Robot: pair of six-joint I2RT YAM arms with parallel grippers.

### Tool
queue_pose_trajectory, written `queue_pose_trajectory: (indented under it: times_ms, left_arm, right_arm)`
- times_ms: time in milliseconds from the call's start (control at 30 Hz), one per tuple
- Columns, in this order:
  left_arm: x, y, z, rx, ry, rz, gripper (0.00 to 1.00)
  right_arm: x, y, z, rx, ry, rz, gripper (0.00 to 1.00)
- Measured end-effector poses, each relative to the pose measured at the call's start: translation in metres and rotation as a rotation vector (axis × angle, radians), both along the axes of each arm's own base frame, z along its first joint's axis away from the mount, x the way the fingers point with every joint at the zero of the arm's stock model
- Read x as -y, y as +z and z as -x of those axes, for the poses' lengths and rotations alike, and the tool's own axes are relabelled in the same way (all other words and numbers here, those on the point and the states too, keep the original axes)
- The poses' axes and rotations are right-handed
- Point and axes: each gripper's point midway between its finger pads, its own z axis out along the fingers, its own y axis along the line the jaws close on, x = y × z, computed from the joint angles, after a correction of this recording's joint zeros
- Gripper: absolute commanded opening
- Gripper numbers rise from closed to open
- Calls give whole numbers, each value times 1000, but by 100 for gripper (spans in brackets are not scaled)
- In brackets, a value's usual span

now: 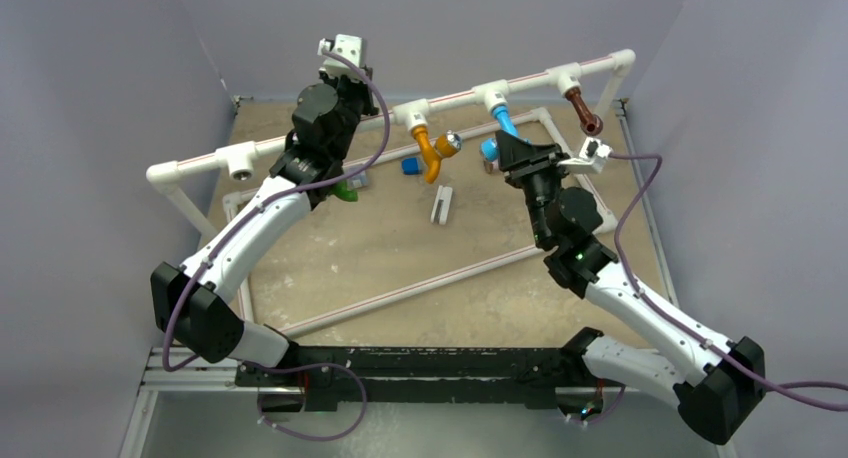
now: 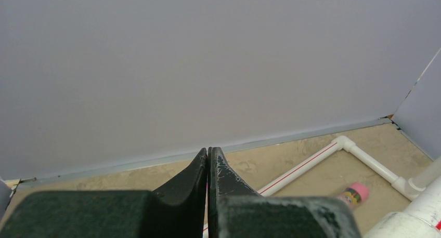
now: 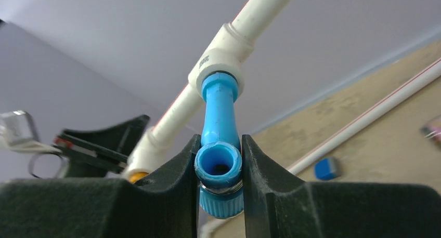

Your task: Install the water faucets

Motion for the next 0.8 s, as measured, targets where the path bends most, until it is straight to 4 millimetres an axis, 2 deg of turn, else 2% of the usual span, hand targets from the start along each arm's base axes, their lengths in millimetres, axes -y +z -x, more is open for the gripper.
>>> queue_pose_trajectory:
  times_ms: [167, 400, 500, 733, 800]
  left_arm:
    - [0, 1, 1, 0, -1, 0, 0]
    - [1, 1, 2, -2, -8, 3, 0]
    - [2, 1, 3, -3, -12, 3, 0]
    - [7, -1, 6, -12, -30, 10, 0]
    - [9, -1, 7, -14, -34, 11, 0]
  right_arm:
    - [-2, 3, 4, -37, 55, -319, 0]
    - [-1, 8, 9, -87, 130, -646, 0]
    - [-1, 11, 11, -100, 150, -716, 8]
    - [4, 12, 19, -130, 163, -766, 51]
    - [4, 15, 25, -127, 180, -771, 61]
